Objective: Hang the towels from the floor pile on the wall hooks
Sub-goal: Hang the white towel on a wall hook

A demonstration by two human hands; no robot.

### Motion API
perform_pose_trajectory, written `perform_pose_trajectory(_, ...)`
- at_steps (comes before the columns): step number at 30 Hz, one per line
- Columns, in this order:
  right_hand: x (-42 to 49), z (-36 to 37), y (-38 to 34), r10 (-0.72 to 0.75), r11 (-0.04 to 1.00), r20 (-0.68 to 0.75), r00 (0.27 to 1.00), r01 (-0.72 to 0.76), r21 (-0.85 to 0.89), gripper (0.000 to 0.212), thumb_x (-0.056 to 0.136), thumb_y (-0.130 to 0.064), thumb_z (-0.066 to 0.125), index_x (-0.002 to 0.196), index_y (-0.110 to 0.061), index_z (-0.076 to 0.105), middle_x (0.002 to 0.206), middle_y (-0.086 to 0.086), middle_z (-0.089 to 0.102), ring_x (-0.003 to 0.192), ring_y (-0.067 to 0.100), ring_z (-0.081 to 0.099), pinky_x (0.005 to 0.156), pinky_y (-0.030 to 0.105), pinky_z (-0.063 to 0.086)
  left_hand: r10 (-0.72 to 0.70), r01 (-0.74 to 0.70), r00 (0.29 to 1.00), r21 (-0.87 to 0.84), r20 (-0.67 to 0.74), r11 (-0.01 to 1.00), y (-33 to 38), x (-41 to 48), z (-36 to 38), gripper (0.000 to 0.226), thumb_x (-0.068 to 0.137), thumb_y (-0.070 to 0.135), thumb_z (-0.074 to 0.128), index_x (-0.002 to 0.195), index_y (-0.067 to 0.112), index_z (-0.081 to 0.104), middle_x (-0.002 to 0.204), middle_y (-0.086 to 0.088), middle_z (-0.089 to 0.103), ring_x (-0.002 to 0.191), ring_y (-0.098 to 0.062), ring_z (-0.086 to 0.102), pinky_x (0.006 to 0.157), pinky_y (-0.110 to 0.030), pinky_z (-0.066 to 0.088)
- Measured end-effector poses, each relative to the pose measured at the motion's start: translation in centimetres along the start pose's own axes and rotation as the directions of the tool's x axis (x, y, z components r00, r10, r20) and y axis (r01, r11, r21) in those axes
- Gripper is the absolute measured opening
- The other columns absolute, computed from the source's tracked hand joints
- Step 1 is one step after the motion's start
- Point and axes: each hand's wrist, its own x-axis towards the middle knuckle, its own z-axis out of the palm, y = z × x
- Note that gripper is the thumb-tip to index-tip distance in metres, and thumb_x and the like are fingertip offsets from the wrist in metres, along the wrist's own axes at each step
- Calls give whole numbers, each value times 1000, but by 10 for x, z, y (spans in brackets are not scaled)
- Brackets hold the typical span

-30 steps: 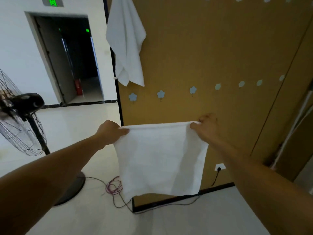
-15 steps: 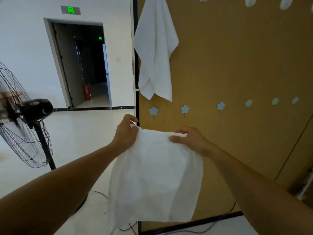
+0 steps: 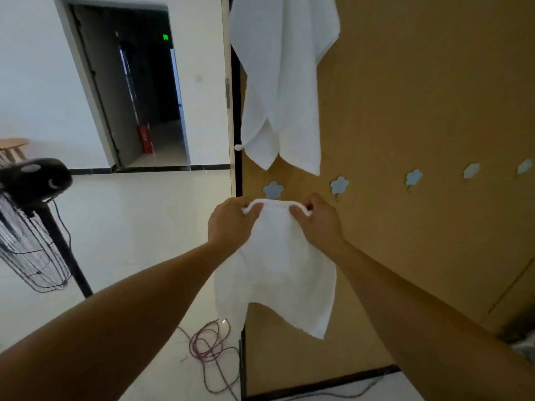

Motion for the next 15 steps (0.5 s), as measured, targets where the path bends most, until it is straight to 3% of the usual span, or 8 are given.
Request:
perform_pose_trajectory(5, 46, 32, 7, -66, 998, -135, 989, 63, -26, 28, 93, -43, 58, 94, -15, 59, 82, -1, 62, 73, 13, 53, 65, 26, 36, -217, 218, 967, -6, -131, 976, -1, 33, 41, 29, 92, 48, 47, 89, 24, 62, 72, 12, 54, 61, -5, 49, 51, -16, 29)
perform_pose_trajectory(10, 52, 59, 30, -18, 999, -87, 996, 15, -29, 32, 92, -46, 58, 92, -14, 62, 83, 6, 69, 74, 20, 62, 61, 25, 34, -361, 369, 924, 40, -128, 929, -15, 31, 70, 32, 92, 54, 42, 89, 28, 61, 75, 12, 56, 61, -6, 49, 52, -20, 31)
perform_pose_trajectory(13, 46, 68, 34, 40, 997, -76, 996, -35, 69, 26, 90, -40, 65, 83, -16, 60, 80, 7, 69, 69, 15, 56, 58, 24, 34, -447, 448, 892, 5, -63, 894, -23, 24, 83, 34, 89, 57, 46, 84, 25, 57, 75, 11, 58, 62, -9, 52, 53, -21, 36)
perform_pose_trajectory(15, 45, 70, 34, 131, 982, -10, 991, -128, 138, 27, 87, -39, 67, 73, -20, 55, 75, 0, 64, 69, 16, 59, 57, 26, 39, -541, 546, 838, -133, 69, 827, -24, 22, 89, 41, 83, 57, 58, 82, 16, 62, 76, 6, 64, 63, -12, 58, 52, -22, 42)
